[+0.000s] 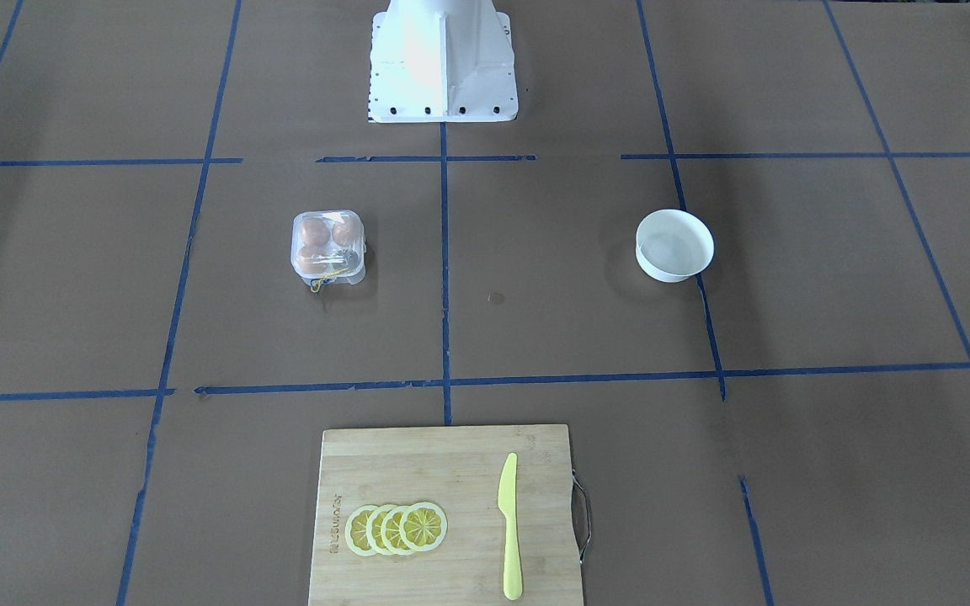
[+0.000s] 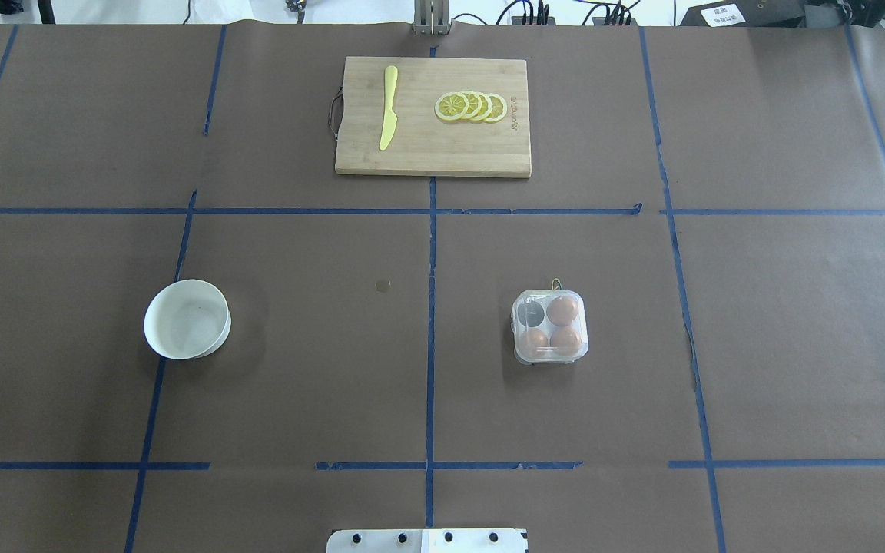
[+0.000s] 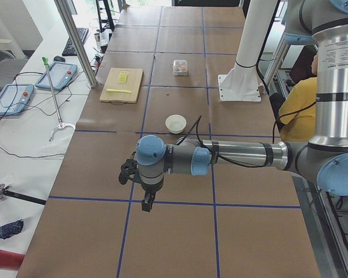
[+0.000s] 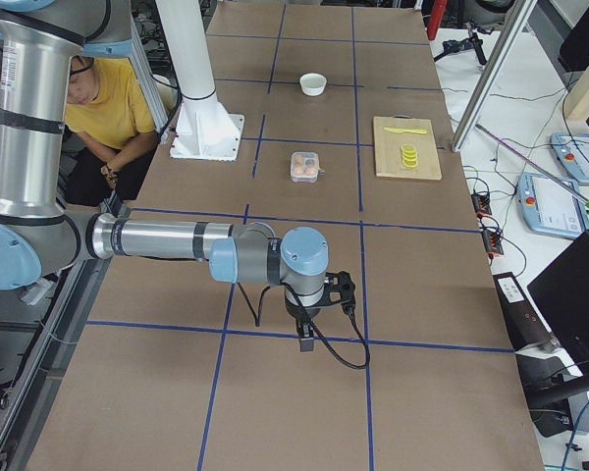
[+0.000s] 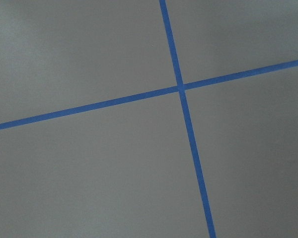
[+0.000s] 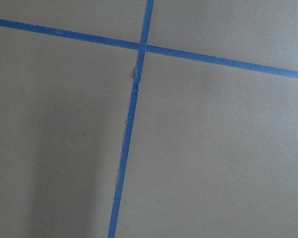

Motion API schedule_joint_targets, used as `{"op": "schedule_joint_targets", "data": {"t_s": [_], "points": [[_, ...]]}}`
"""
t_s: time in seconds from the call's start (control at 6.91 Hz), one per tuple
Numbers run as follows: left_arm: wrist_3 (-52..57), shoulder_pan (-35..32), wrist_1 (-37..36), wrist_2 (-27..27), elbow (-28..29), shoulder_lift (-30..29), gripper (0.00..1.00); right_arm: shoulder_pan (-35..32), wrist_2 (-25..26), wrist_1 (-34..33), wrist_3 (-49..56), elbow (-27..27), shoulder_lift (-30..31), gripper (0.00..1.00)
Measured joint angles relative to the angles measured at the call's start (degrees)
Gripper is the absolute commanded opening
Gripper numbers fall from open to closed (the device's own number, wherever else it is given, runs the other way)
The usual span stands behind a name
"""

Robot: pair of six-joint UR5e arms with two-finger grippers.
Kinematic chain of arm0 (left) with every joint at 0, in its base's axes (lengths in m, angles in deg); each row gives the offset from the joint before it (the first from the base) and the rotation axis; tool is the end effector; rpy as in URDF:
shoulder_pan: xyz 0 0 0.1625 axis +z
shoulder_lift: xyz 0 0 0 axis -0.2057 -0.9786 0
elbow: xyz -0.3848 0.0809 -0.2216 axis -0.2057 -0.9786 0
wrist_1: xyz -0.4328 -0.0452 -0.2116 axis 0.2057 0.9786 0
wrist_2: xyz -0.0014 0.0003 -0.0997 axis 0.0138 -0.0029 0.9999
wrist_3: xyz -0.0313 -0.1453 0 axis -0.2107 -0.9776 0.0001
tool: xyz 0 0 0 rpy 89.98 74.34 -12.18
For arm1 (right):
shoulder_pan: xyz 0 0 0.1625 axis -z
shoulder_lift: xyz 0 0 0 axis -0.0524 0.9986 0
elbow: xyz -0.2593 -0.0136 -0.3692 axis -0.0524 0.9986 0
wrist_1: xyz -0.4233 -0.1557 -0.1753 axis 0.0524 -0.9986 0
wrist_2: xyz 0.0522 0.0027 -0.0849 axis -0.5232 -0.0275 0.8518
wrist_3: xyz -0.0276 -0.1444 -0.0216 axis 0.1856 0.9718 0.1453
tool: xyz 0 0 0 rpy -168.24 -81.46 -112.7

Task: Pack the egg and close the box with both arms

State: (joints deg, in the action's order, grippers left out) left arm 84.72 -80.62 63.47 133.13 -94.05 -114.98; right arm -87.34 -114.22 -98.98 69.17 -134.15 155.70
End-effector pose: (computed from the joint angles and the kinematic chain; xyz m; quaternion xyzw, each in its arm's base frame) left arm -0.0554 -0.5340 0.6995 0.0701 0.3592 0.0811 0.9271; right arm 0.0401 -0.4820 0.7124 0.0337 -0.3432 -0.0659 0.9364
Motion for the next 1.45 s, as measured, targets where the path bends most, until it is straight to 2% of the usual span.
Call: {"op": "schedule_joint_targets", "data": {"t_s": [1.45], "points": [[0.0, -0.1, 0.2, 0.0, 0.0, 0.7, 1.0, 0.1, 0.0, 0.2, 0.9, 0.7, 1.6, 1.0]]}}
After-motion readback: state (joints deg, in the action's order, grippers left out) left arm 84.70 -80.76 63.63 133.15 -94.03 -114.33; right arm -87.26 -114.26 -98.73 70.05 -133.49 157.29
